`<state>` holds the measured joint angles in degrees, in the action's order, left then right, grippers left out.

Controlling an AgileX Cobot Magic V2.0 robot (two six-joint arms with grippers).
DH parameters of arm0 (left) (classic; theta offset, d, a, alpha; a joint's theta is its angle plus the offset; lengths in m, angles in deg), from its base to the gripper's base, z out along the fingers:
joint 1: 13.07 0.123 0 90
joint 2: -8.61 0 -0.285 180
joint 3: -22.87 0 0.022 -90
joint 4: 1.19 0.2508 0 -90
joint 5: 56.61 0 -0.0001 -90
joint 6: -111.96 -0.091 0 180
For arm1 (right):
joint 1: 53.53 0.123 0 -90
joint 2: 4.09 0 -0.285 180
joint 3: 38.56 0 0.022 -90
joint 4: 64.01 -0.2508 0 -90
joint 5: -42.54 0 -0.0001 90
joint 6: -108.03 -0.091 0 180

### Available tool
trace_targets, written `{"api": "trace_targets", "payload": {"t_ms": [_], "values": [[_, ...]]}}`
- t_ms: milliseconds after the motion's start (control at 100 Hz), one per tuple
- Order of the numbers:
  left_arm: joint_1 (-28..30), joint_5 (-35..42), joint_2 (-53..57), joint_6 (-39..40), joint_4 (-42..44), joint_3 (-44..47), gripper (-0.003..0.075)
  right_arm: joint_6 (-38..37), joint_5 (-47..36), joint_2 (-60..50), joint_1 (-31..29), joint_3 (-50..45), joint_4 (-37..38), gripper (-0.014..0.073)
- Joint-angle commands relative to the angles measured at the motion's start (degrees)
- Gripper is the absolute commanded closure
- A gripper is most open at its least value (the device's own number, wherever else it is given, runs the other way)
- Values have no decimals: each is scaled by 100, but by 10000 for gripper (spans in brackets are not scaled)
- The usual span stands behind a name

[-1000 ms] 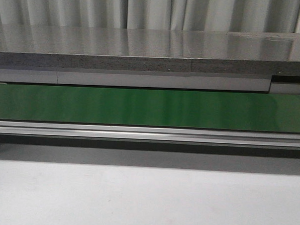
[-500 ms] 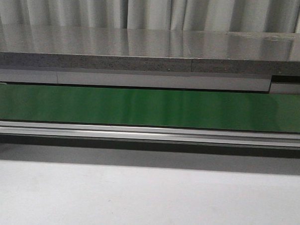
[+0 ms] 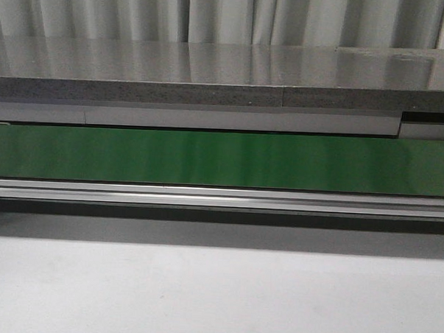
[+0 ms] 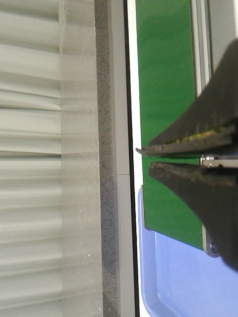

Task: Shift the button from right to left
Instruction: 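Carry the switch onto the conveyor belt end nearest the right gripper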

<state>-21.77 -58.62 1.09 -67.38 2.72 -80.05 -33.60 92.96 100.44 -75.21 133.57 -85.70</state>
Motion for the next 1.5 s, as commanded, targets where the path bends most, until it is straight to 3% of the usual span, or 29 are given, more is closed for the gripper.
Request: {"api": "trace_targets", "payload": {"t_ms": [0,370,900,1120,1490], "values": [[-52,448,213,57,-13,235,715,2,-107,-190,-13,79,-86,282],[-52,448,213,57,-13,235,715,8,-42,-190,20,62,-272,49],[-52,448,213,57,-13,235,715,2,-645,-1224,635,4,-626,41],[-52,448,213,57,-13,235,715,2,-1770,-2268,1237,-644,-756,45],[-52,448,213,57,-13,235,715,2,-4391,-4467,2515,-3017,-623,45]]}}
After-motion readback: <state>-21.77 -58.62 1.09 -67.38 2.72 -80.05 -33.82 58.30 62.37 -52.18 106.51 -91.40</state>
